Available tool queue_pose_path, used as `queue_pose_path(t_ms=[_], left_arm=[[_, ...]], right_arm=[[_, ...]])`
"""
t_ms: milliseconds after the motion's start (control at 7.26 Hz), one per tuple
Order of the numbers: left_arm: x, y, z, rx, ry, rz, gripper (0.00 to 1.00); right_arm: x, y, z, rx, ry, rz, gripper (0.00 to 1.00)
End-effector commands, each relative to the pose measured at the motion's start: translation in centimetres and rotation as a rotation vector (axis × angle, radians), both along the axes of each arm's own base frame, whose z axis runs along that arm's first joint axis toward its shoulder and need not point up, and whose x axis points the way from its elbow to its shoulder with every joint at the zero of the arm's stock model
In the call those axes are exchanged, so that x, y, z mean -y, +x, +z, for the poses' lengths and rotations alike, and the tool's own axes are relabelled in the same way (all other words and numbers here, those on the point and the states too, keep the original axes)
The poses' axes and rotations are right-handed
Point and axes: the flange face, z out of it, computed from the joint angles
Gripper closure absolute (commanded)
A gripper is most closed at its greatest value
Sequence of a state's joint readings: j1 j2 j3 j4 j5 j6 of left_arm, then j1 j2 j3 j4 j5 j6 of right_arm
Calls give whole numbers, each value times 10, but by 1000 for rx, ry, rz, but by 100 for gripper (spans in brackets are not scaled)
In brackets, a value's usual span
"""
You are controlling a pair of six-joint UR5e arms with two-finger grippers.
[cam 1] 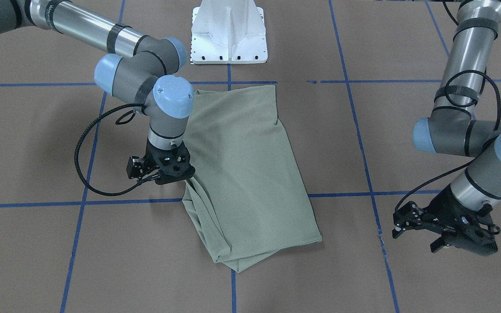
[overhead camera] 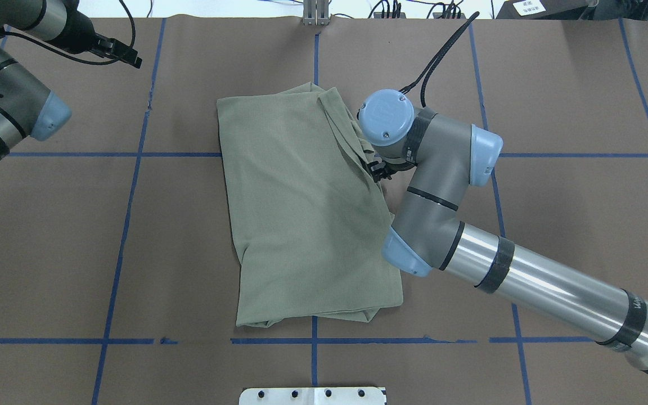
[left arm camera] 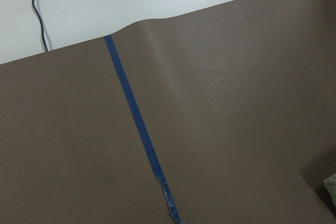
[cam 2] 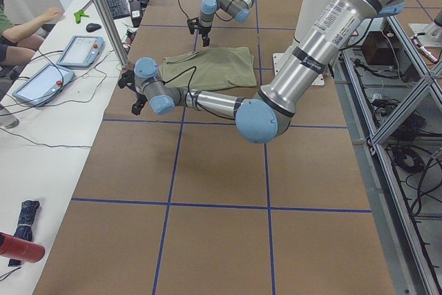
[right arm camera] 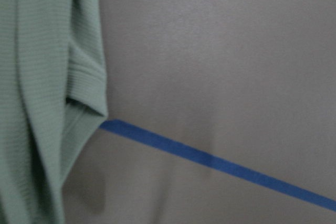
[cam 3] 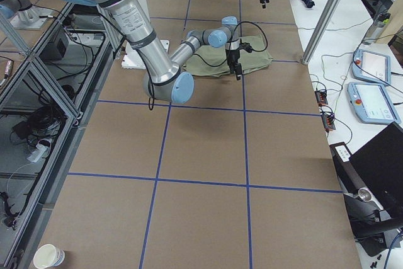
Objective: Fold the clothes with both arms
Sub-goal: 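Slide the right gripper along the folded side toward the far edge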
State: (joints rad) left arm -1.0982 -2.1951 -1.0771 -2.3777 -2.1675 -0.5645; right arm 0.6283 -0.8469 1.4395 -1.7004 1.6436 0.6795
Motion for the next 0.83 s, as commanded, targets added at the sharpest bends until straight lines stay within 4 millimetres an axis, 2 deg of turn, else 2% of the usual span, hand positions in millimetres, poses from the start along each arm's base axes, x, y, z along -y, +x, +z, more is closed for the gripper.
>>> queue_pose_path(t_ms=[0, 138, 275, 413, 551, 689], left_arm=[[0, 0, -1, -1, 1, 1, 0], [-2, 1, -3, -11, -2, 15, 0], [-2, 1, -2, -13, -5, 20, 0], [-2, 1, -2, -14, -7, 21, 0], [-3, 2, -2, -14, -7, 22, 0], [-2, 1, -2, -13, -9, 21, 0]], right_arm=[[37, 39, 13, -30, 1, 16, 0], [41, 38, -4, -1, 15, 32, 0], [45, 31, -38, 37, 25, 62, 0], [53, 11, -72, 73, 4, 107, 0], [55, -18, -99, 83, -10, 116, 0], [47, -41, -107, 125, 9, 107, 0]])
